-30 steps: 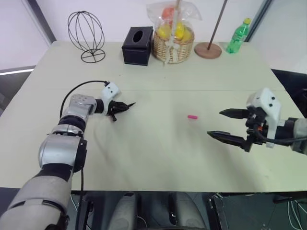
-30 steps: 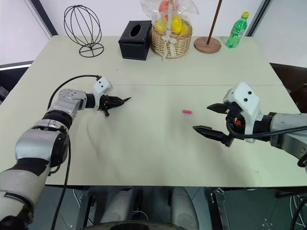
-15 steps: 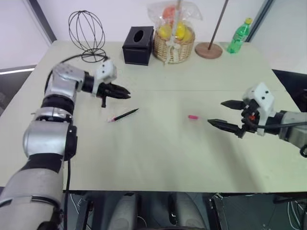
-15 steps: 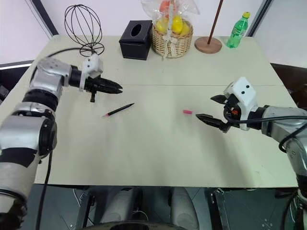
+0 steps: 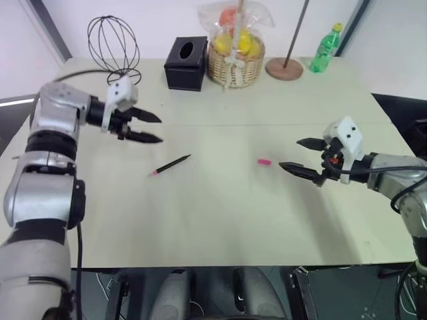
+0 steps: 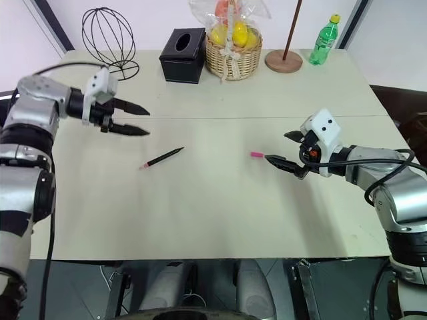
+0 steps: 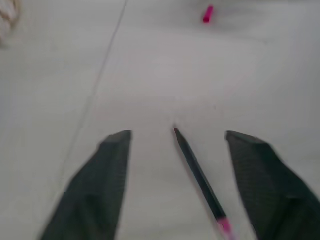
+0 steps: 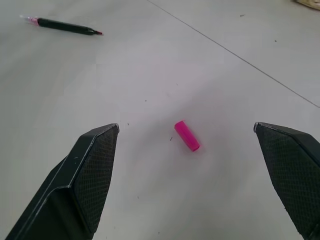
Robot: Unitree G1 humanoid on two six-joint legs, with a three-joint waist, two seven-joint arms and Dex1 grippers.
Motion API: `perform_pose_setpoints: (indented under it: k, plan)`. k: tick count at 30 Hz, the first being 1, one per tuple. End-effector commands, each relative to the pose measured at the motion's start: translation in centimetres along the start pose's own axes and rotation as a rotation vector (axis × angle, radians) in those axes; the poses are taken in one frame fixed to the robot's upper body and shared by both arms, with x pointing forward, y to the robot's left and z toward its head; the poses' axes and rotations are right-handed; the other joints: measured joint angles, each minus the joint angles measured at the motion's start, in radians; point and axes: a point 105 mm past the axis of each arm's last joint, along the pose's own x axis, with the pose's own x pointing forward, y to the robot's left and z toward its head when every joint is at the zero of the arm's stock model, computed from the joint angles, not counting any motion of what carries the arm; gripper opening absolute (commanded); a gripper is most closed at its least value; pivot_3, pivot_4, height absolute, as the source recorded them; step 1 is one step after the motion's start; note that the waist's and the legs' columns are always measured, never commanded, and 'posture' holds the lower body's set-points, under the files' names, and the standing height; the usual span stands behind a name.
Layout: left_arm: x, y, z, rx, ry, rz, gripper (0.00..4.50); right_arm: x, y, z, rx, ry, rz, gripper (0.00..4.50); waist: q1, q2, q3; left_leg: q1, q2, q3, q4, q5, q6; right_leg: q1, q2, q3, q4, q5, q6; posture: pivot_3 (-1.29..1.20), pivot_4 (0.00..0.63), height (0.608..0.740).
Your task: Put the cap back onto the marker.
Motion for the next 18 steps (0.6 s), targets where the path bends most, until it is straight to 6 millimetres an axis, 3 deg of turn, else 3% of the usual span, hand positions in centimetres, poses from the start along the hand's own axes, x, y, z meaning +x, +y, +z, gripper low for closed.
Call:
perform_pose_setpoints:
  k: [1,7,18]
  plan:
    - [0.1,-0.1,-0.1,0.022,-0.025,0.023,4.45,-0.4,-0.4,1.3,-0.039,-0.036,-0.013,4.50,0.004,0.000,0.000,0.000,0.000,0.000,0.000,0.000,0.000,0.000,0.000,0.000,0.000,0.000,0.000,0.00,0.150,0.740]
    - [2.2,-1.5,-2.6,-0.014,-0.038,0.011,4.45,-0.8,0.0,1.8,-0.031,-0.038,0.027,4.50,0.003,0.000,0.000,0.000,0.000,0.000,0.000,0.000,0.000,0.000,-0.001,0.000,0.000,0.000,0.000,0.00,0.150,0.740]
    - [5.9,-1.5,-3.9,-0.026,-0.060,0.090,4.45,-1.1,0.6,2.4,-0.047,-0.042,0.023,4.50,0.003,0.000,0.000,0.000,0.000,0.000,0.000,0.000,0.000,0.000,-0.001,0.000,0.000,0.000,0.000,0.00,0.150,0.740]
